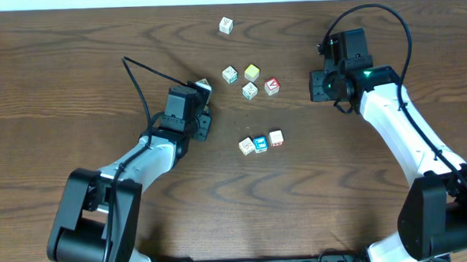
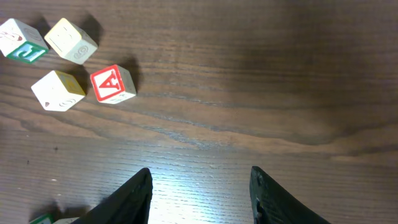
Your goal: Lift 4 blocks
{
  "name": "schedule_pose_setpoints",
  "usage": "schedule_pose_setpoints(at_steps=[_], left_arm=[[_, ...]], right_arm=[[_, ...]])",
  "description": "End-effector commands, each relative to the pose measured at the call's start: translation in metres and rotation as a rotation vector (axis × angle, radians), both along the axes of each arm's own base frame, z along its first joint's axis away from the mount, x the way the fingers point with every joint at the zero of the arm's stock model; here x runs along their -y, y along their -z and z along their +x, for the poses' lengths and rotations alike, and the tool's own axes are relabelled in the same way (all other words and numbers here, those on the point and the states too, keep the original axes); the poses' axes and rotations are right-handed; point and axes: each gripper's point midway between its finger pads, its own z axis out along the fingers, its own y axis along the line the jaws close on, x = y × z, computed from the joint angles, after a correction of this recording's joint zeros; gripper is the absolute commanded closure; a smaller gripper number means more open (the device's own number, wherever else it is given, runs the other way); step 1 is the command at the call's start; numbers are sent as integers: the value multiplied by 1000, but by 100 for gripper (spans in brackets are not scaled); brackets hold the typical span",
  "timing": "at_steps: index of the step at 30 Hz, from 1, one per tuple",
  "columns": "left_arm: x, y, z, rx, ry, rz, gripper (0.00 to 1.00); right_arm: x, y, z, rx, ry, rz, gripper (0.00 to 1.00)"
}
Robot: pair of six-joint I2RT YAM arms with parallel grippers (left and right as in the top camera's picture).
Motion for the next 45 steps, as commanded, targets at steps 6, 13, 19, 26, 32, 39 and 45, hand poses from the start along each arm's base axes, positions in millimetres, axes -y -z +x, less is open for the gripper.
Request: schedule_pose_setpoints(at_steps=[6, 13, 19, 26, 32, 39, 45], left_arm=[[2, -19, 5, 23, -28, -40, 64], [8, -6, -13, -65, -49, -52, 64], [23, -2, -24, -104, -51, -73, 64], [41, 5, -45, -171, -42, -81, 65], [51, 10, -62, -232, -69, -99, 65], [59, 16, -85, -295, -37, -63, 66], [58, 18, -91, -310, -46, -40, 66]], right_arm=[[0, 18, 5, -42, 22, -9, 57], [-2, 18, 8, -27, 20, -6, 56], [-2, 17, 10, -19, 20, -5, 55], [-2, 16, 10, -18, 20, -5, 55], [-2, 16, 10, -18, 20, -5, 55], [-2, 16, 11, -15, 17, -6, 56], [-2, 16, 11, -14, 17, -7, 56]])
